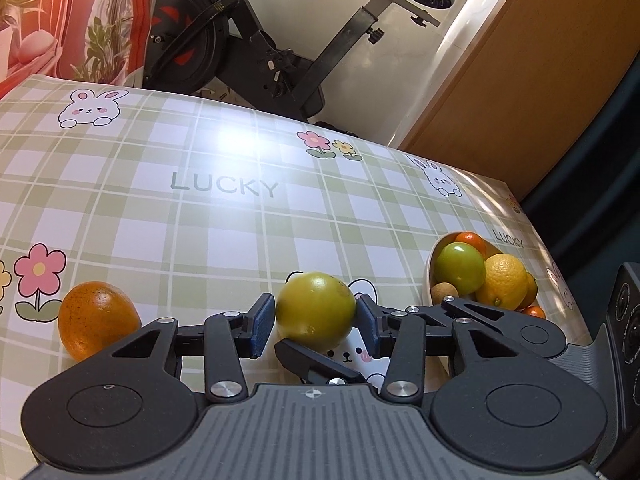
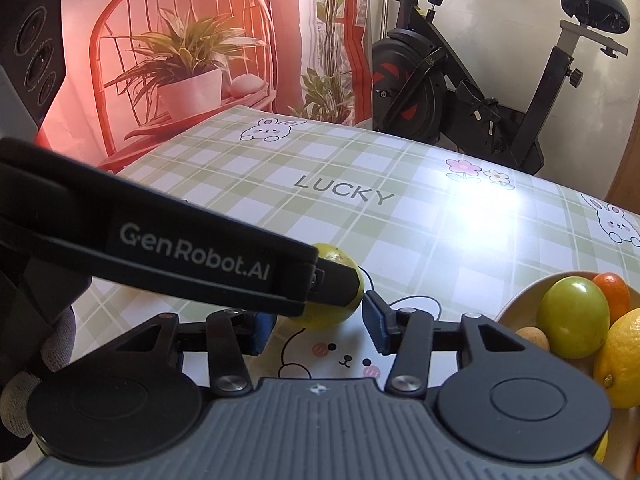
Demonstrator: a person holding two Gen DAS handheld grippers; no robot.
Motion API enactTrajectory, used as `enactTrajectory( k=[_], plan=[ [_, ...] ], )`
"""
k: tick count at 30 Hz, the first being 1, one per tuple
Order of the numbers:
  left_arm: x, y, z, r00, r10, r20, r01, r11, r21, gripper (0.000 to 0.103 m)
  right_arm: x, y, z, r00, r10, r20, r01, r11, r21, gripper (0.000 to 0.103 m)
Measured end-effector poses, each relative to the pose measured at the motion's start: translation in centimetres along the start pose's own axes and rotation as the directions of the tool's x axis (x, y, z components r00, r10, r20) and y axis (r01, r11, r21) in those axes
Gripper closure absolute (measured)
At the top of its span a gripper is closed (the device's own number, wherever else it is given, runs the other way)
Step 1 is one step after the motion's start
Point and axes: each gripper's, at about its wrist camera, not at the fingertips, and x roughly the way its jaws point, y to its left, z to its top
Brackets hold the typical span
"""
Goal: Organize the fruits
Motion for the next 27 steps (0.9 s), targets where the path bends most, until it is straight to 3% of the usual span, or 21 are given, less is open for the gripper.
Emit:
enactTrajectory(
  k=[27],
  plan=[
    [-4.3,-5.4,-4.3,1.000,0.017,0.008,-0.018,0.997,0.073,0.055,-7.3,0.8,-3.8,0.999,0.006,0.043,-0.009,0.997,0.071,0.054]
  ],
)
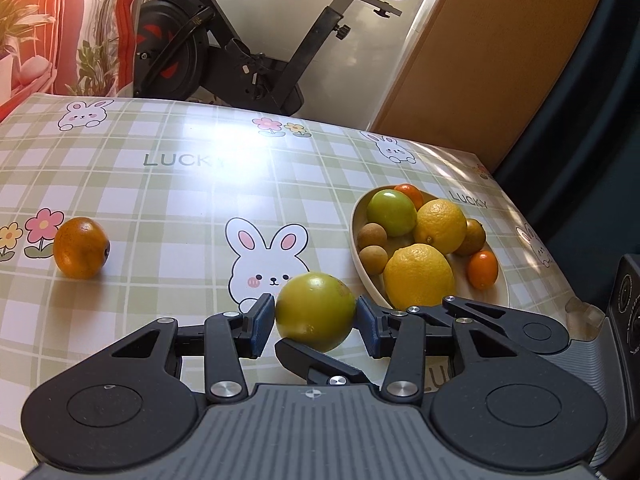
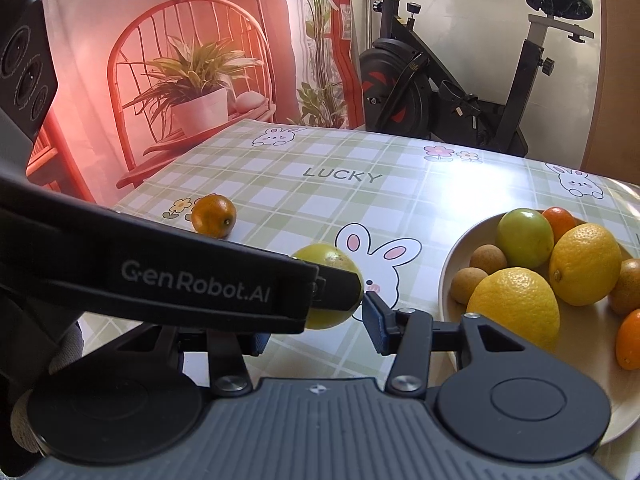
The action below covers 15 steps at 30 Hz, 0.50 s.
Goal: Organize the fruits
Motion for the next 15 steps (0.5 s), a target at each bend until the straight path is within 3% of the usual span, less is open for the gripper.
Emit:
enactTrajectory(
  k=[15],
  plan=[
    [-0.6,-3.6,-1.4,1.000,-0.024,0.002,0.023,0.999,0.033,0.055,-3.8,-1.6,-2.0,0.999,-0.029,0.023,0.028,0.999,0.033,0.054]
  ],
)
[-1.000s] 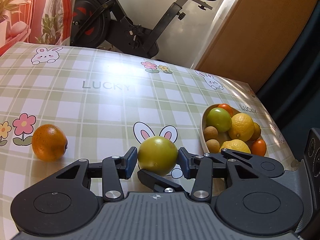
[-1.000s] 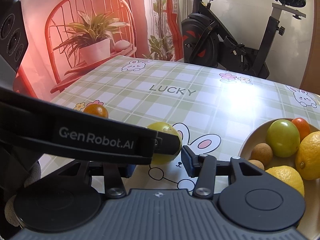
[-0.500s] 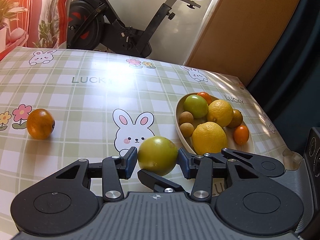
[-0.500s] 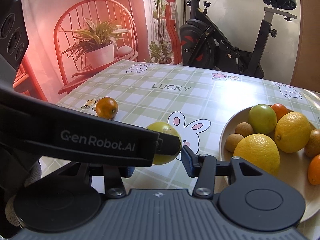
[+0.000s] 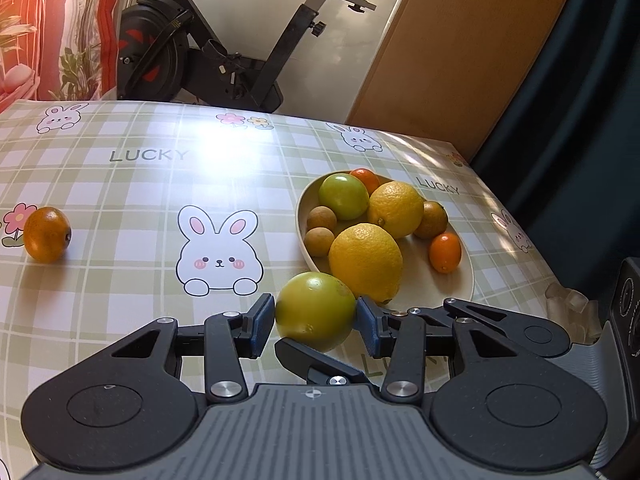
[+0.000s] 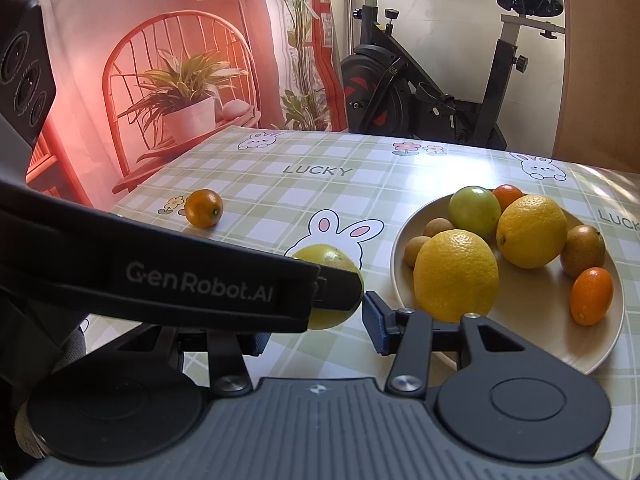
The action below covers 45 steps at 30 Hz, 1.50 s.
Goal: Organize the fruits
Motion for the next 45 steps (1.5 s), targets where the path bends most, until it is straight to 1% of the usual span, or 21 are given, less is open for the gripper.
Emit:
enactTrajectory(
  k=[7,11,19,23,27,33,38,43,45],
  plan=[
    [-0.4,-2.0,0.3,1.000,-0.023,0.018,0.022,0.999,0.026,0.055,-1.7,-0.9,-0.3,0.999,-0.023,0.023,0.023,1.000,0.013,0.054],
    [-0.4,-3.2,0.6,0.999,-0.036,0.034,0.034,0.998,0.047,0.055,-3.2,-1.6,-0.2,0.998,-0.041,0.057,0.040,0.999,0.023,0.054],
    [1.2,-6.1,1.9,0.997,-0.075,0.035,0.071,0.993,0.094,0.055,-5.3,-3.9,-0.1,0.992,-0.079,0.095,0.074,0.996,0.054,0.054],
    [2.9,-7.6,2.8,0.996,-0.090,0.026,0.086,0.989,0.118,0.055,-5.8,-5.5,0.2,0.989,-0.106,0.107,0.099,0.993,0.072,0.054],
    [4.6,-8.9,3.5,0.995,-0.103,0.014,0.100,0.985,0.139,0.055,-6.0,-7.3,0.4,0.985,-0.134,0.107,0.125,0.989,0.084,0.054],
    [6.9,-10.0,4.2,0.995,-0.095,-0.014,0.095,0.984,0.150,0.055,-5.9,-10.1,0.5,0.982,-0.161,0.103,0.151,0.984,0.100,0.054],
    [8.6,-9.9,4.6,0.996,-0.073,-0.042,0.079,0.987,0.143,0.054,-5.2,-11.4,0.4,0.983,-0.159,0.094,0.149,0.983,0.109,0.054],
    [9.9,-9.5,4.7,0.997,-0.051,-0.062,0.059,0.989,0.133,0.054,-3.8,-12.3,0.2,0.987,-0.146,0.067,0.137,0.984,0.114,0.054],
    [10.1,-9.3,4.9,0.997,-0.057,-0.061,0.064,0.990,0.124,0.054,-3.3,-12.5,0.1,0.988,-0.142,0.062,0.134,0.985,0.112,0.054]
  ],
)
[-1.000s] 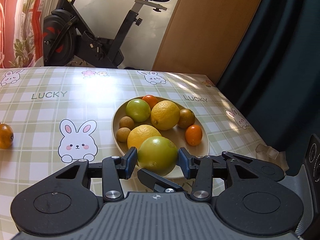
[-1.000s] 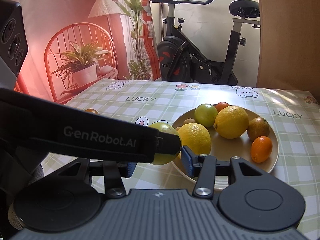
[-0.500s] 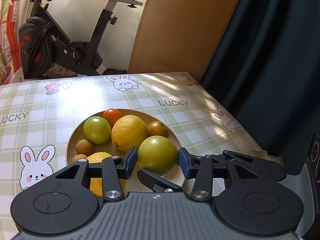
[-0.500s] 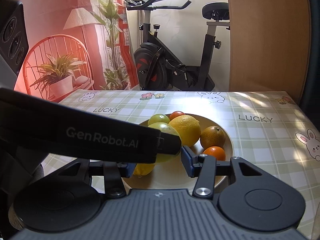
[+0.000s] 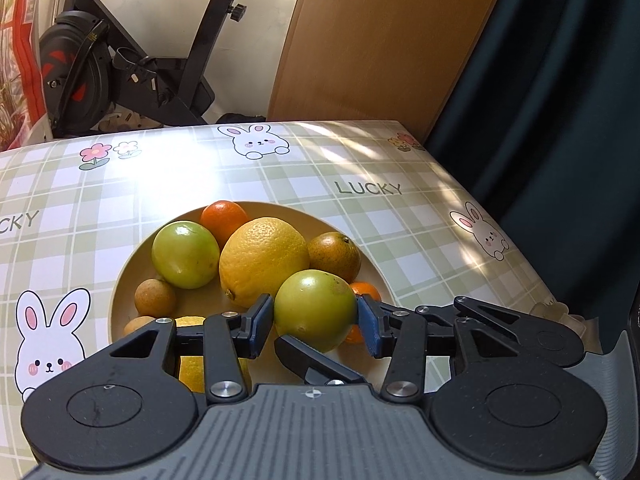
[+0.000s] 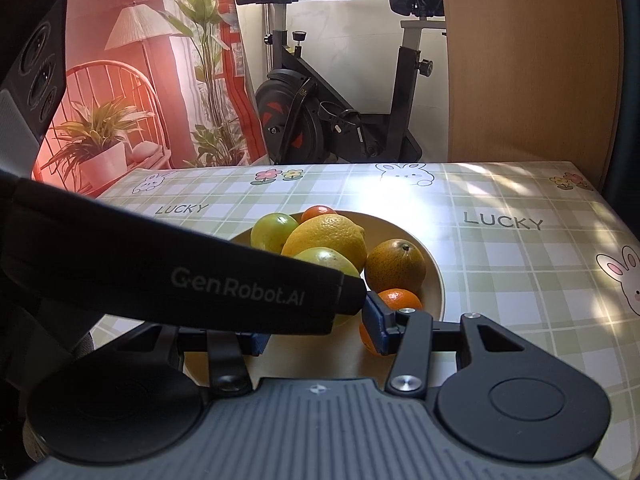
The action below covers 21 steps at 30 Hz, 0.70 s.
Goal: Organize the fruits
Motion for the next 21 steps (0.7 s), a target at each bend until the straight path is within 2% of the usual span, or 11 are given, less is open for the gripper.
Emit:
enactTrajectory(
  k=[21],
  plan=[
    [0.09,0.61,-0.55,1.000,-0.005,-0.004,0.005,1.000,-0.003,0.055,0.89,0.36,-0.10,1.000,-0.011,-0.002,0.011,0.999,-0.035,0.053]
  ],
)
